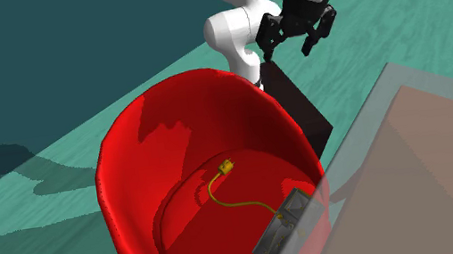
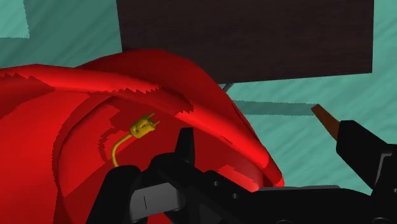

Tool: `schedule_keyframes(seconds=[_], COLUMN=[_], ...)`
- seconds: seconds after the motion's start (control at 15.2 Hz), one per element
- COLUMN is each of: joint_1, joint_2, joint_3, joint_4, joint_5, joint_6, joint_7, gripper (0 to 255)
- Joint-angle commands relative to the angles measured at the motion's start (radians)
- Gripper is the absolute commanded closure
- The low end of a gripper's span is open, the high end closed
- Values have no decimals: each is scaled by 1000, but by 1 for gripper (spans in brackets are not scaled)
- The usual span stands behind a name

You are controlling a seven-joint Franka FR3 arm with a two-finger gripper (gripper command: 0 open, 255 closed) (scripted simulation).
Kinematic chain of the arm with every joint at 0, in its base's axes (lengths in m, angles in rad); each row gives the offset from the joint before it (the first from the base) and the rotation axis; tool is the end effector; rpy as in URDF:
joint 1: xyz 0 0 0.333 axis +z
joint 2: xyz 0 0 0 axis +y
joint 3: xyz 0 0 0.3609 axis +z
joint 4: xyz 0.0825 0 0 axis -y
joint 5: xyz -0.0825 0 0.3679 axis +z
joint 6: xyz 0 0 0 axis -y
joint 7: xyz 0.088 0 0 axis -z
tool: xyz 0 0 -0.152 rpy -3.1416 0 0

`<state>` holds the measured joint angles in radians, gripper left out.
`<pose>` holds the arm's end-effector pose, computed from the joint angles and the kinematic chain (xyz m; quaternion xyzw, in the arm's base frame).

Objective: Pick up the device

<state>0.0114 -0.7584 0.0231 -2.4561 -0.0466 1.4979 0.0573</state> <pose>0.2432 0.0025 0.5208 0.9944 -0.0146 -0.0984 0.0354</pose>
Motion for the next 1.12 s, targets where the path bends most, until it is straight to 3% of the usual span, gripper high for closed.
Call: schedule_keyframes(seconds=[0.0,0.53,1.06], joint_1=[0,6,41], joint_2=[0,93,342], joint_3=[0,-171,-343], joint_4=[0,-138,-151], joint_5=[0,-105,-132], joint_6=[0,309,640], joint_7=[0,-300,-610], gripper=[0,0,0])
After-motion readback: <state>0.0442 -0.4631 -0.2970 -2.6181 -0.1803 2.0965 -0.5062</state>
